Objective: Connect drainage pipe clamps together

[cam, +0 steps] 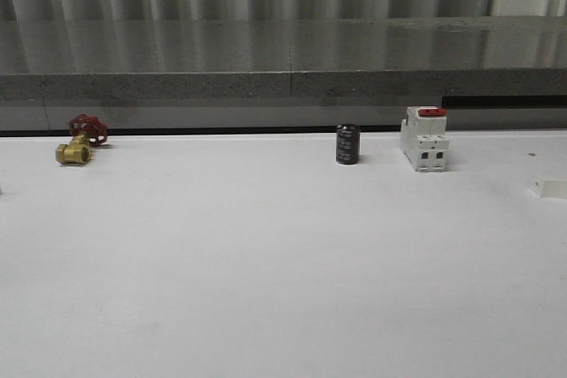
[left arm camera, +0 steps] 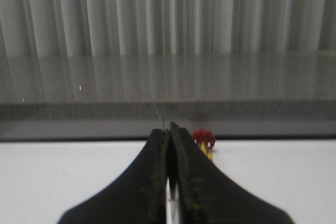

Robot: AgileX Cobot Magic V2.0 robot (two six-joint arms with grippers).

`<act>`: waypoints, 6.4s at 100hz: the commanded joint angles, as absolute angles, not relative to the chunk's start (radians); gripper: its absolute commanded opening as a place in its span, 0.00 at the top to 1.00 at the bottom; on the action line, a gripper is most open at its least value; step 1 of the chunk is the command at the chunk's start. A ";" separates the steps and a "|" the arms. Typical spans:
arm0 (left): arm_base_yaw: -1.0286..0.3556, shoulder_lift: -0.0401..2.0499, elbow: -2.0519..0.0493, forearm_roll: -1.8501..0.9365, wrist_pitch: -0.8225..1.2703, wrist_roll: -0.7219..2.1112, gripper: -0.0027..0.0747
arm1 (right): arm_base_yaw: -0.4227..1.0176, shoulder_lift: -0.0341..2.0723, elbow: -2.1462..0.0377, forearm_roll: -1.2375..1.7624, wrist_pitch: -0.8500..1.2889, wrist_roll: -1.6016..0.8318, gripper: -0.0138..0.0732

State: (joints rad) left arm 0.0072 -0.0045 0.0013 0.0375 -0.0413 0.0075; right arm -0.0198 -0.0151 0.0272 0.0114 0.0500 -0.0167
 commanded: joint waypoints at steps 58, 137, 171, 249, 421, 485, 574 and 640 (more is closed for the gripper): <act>0.007 0.161 -0.269 0.115 0.053 0.000 0.99 | -0.026 -0.030 0.011 0.000 -0.034 -0.020 0.92; 0.007 0.858 -0.630 0.027 0.417 0.000 0.28 | -0.026 -0.030 0.011 0.000 -0.034 -0.020 0.92; 0.007 1.218 -0.854 0.000 0.666 0.000 0.28 | -0.026 -0.030 0.011 0.000 -0.034 -0.020 0.92; 0.151 1.777 -1.258 0.010 0.848 0.000 0.29 | -0.026 -0.030 0.011 0.000 -0.034 -0.020 0.92; -0.085 1.763 -1.222 -0.034 0.747 -0.186 0.91 | -0.026 -0.030 0.011 0.000 -0.034 -0.020 0.92; -0.410 1.928 -1.263 -0.117 0.657 -0.351 0.83 | -0.026 -0.030 0.011 0.000 -0.034 -0.020 0.92; -0.354 1.485 -1.193 0.054 0.733 -0.279 0.99 | -0.026 -0.030 0.011 0.000 -0.034 -0.020 0.92; -0.104 0.816 -0.741 0.054 0.590 -0.206 0.99 | -0.026 -0.030 0.011 0.000 -0.036 -0.020 0.92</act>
